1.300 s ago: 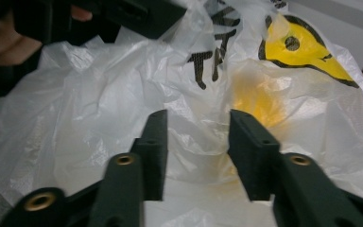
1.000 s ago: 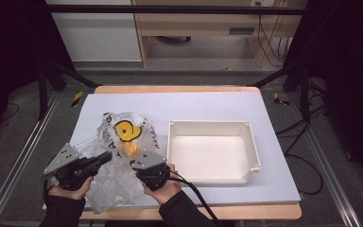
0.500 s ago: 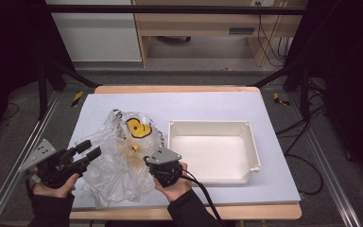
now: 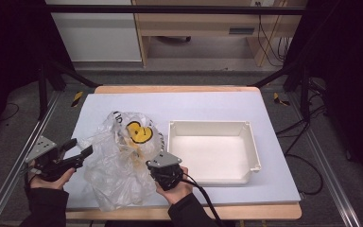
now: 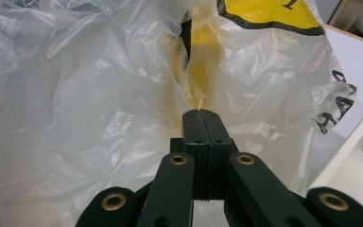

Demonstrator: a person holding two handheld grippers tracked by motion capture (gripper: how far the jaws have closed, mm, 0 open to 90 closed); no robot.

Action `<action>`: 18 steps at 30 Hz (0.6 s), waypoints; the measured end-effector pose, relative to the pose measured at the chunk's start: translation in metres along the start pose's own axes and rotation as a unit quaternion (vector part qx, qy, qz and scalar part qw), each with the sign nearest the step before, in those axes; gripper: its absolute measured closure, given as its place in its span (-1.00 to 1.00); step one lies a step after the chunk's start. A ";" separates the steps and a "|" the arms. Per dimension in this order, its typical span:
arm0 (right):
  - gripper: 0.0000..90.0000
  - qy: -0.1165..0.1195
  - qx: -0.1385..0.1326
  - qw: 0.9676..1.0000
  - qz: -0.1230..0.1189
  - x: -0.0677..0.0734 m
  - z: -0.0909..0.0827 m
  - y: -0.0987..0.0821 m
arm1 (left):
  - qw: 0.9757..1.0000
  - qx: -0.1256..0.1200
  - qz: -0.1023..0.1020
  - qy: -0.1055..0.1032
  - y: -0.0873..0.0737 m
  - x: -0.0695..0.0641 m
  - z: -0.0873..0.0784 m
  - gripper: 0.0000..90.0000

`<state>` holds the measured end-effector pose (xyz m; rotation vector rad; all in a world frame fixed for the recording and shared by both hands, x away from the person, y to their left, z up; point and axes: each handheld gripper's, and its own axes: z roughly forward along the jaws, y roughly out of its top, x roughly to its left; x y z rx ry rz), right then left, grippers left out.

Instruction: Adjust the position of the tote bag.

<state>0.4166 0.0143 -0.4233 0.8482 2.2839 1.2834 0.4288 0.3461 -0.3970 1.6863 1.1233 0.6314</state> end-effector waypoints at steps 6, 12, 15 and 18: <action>1.00 -0.006 0.000 1.000 0.004 -0.001 0.001 -0.004 | 0.999 0.043 0.001 -0.001 -0.007 0.004 0.012 0.38; 1.00 -0.017 0.003 1.000 0.016 0.000 0.011 -0.009 | 0.998 0.058 -0.007 0.001 -0.010 0.007 0.004 0.96; 1.00 -0.025 0.008 0.999 0.023 0.000 0.016 -0.011 | 0.998 0.055 -0.007 0.002 -0.011 0.008 0.001 0.98; 1.00 -0.038 0.015 0.999 0.031 0.003 0.026 -0.014 | 0.999 0.053 -0.006 0.004 -0.013 0.009 -0.002 0.98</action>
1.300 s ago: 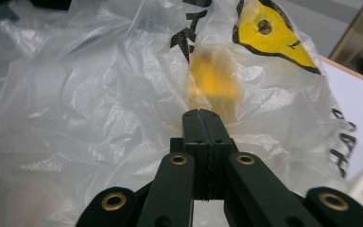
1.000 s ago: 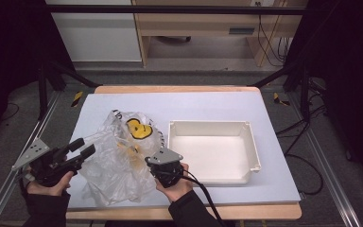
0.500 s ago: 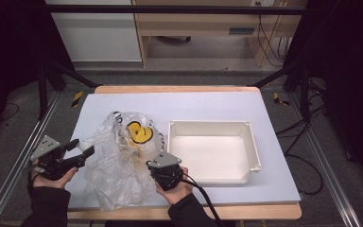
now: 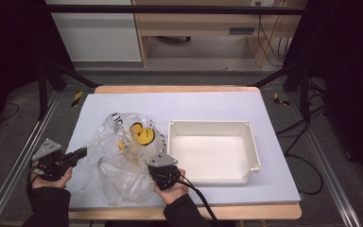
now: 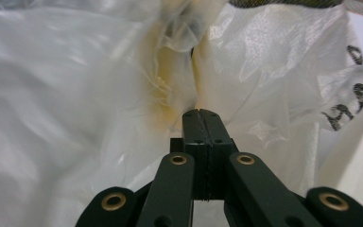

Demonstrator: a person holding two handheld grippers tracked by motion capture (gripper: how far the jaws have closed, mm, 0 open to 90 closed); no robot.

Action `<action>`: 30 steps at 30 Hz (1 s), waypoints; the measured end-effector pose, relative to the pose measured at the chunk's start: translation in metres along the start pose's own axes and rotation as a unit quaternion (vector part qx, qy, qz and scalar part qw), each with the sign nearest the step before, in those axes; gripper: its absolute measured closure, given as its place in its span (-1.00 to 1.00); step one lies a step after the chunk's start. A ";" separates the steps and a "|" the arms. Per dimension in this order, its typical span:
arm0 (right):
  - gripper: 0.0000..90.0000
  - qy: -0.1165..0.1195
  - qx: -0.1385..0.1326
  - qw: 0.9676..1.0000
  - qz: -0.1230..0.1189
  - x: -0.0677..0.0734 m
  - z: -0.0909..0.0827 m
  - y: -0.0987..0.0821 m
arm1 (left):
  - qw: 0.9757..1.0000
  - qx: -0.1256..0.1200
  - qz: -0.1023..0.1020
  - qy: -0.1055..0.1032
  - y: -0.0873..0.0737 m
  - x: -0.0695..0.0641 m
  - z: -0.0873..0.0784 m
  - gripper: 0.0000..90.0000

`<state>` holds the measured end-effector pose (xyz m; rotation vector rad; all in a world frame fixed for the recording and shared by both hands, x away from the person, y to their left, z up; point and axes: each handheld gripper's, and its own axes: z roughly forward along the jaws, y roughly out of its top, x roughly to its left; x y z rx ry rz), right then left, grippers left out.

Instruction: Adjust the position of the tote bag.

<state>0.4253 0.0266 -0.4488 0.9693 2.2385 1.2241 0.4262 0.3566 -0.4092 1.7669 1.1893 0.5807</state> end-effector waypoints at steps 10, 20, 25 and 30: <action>1.00 -0.022 0.035 0.999 0.008 0.012 0.022 -0.013 | 1.000 0.000 0.007 -0.005 -0.013 0.004 -0.006 0.97; 0.74 0.008 0.009 1.000 0.015 0.007 0.004 -0.009 | 0.999 0.027 0.036 -0.006 -0.019 -0.001 0.000 0.93; 0.62 0.018 -0.044 0.999 0.015 -0.002 -0.029 0.013 | 0.999 0.027 0.046 -0.001 -0.018 -0.005 -0.001 0.89; 0.53 0.033 -0.083 0.996 0.012 -0.007 -0.056 0.034 | 0.998 0.024 0.051 0.001 -0.017 -0.006 -0.003 0.85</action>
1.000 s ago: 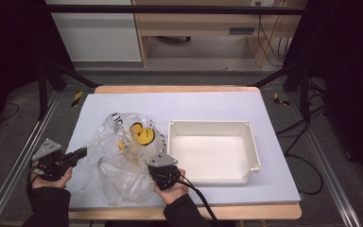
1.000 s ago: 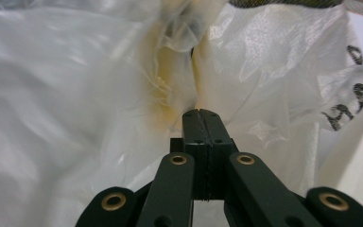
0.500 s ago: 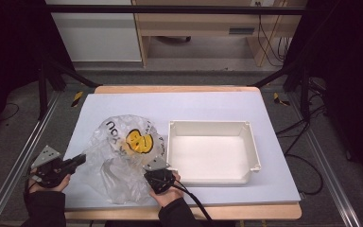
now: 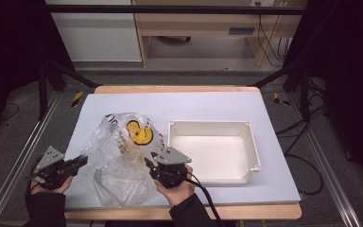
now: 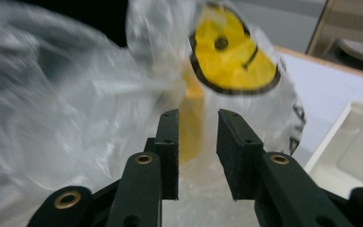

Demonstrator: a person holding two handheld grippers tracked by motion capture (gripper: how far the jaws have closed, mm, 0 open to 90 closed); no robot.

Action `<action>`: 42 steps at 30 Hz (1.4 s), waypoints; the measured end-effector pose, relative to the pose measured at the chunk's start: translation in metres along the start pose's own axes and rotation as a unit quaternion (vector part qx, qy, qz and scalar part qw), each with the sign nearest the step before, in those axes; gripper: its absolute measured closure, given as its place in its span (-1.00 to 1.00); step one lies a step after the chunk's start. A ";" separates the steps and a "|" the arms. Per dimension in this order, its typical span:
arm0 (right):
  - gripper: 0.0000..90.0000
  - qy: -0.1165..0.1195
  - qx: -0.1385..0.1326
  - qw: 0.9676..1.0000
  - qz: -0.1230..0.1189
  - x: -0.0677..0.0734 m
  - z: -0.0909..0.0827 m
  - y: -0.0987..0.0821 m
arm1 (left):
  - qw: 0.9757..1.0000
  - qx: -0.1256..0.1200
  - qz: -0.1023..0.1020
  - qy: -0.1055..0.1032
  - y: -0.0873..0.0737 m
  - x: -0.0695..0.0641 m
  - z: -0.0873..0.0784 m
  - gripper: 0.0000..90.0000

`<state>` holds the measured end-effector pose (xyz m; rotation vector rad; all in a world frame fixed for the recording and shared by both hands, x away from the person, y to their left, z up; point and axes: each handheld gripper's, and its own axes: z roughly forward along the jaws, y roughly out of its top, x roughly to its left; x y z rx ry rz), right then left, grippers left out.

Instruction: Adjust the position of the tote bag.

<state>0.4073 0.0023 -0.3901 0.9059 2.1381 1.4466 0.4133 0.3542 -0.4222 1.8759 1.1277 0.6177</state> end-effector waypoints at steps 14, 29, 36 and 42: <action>0.24 0.064 0.022 0.997 -0.029 0.038 0.023 0.021 | 1.000 -0.011 -0.015 0.017 -0.002 -0.002 0.000 0.95; 1.00 0.011 0.067 0.998 -0.002 0.016 0.014 -0.037 | 0.999 -0.007 -0.032 0.006 -0.003 -0.002 0.003 0.98; 1.00 -0.022 0.106 0.994 0.011 0.017 0.033 -0.077 | 0.999 -0.004 -0.035 0.004 -0.005 -0.001 0.004 0.98; 1.00 -0.047 0.114 0.992 -0.003 0.023 0.048 -0.094 | 0.999 0.000 -0.035 0.002 -0.006 -0.002 0.006 0.98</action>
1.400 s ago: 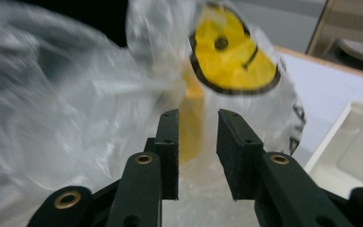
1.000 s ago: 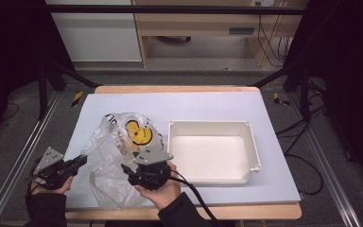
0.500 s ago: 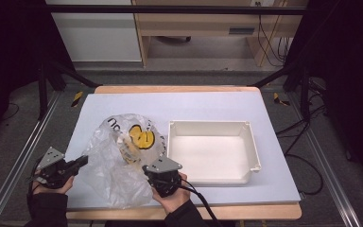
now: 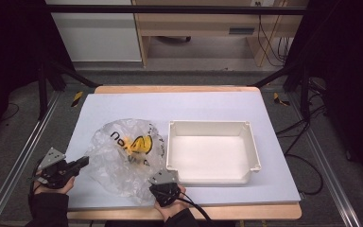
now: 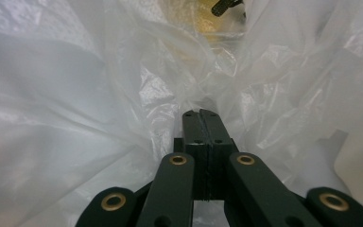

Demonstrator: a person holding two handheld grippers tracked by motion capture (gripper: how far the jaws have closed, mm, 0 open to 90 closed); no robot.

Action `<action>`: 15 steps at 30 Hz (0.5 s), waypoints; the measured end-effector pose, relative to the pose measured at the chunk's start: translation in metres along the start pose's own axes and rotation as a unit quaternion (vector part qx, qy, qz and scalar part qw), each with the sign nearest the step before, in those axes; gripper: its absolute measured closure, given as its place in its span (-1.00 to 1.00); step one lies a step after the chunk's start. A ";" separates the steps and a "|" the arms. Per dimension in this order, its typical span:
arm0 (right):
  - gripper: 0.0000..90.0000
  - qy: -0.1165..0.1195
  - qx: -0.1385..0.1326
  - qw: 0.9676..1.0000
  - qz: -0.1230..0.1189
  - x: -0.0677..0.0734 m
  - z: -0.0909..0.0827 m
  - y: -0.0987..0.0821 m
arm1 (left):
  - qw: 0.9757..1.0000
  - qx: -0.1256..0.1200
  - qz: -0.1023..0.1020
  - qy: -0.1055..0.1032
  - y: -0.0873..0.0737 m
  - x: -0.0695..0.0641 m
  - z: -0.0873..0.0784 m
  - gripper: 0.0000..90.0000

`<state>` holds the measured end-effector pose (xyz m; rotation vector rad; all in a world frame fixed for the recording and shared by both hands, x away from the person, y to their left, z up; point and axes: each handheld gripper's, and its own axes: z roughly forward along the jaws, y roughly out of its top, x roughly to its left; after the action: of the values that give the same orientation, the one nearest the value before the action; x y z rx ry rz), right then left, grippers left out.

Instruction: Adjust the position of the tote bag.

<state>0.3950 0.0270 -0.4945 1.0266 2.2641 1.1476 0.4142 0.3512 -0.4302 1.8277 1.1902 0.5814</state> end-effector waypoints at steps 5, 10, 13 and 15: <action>0.87 0.024 -0.016 1.000 0.002 -0.003 -0.007 0.003 | 1.000 -0.001 0.001 -0.003 0.000 -0.001 0.001 0.97; 0.72 0.038 -0.059 0.998 0.000 -0.005 -0.032 0.020 | 1.000 -0.005 0.000 -0.003 0.000 -0.002 0.000 0.97; 0.64 0.041 -0.087 0.995 -0.010 -0.004 -0.047 0.036 | 1.000 -0.005 0.003 -0.003 0.000 -0.002 0.000 0.97; 0.61 0.041 -0.102 0.994 -0.016 -0.004 -0.054 0.044 | 1.000 -0.005 0.002 -0.004 0.000 -0.002 0.000 0.98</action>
<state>0.3832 0.0134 -0.4272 0.8757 2.1621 1.3976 0.4137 0.3491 -0.4299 1.8229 1.1754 0.5803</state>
